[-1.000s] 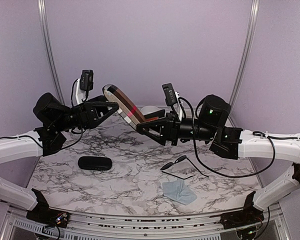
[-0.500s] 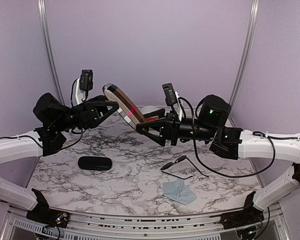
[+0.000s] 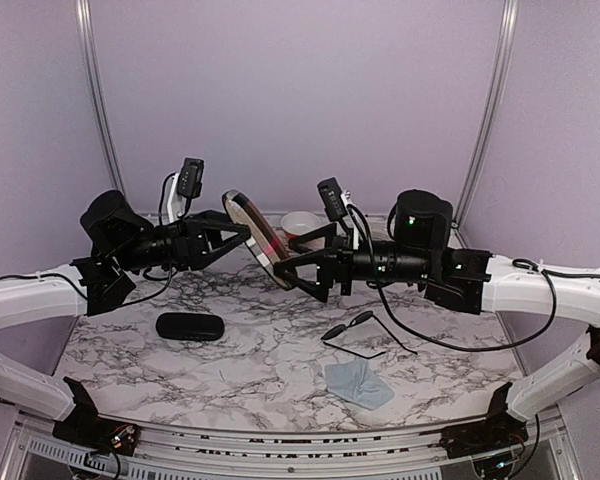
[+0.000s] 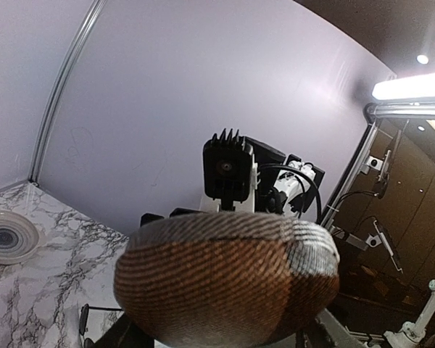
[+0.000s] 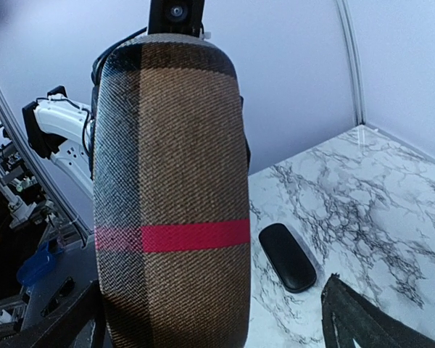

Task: Organize the sunglasses
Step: Pass from the right arm to the left, then open the sunglasses case.

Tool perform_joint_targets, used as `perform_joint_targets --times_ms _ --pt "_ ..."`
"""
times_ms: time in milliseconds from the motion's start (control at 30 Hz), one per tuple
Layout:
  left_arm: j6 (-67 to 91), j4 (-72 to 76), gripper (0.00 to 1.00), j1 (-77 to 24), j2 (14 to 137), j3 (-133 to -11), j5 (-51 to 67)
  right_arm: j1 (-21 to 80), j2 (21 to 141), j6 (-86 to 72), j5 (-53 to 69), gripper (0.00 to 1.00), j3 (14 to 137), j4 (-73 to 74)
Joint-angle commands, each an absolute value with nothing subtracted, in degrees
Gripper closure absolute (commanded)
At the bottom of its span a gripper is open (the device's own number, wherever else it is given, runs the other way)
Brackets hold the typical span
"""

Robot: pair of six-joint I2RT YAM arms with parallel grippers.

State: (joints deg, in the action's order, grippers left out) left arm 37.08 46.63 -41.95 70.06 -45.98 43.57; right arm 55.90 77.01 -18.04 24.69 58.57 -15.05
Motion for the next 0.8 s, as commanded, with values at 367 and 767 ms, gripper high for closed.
perform_joint_targets --times_ms 367,767 --pt "18.7 -1.5 0.60 -42.7 71.6 -57.5 29.7 55.3 74.3 -8.8 15.3 0.00 60.9 0.3" --pt "10.3 -16.7 0.64 -42.7 76.6 -65.3 23.1 55.5 78.0 -7.4 12.1 0.00 61.7 0.2"
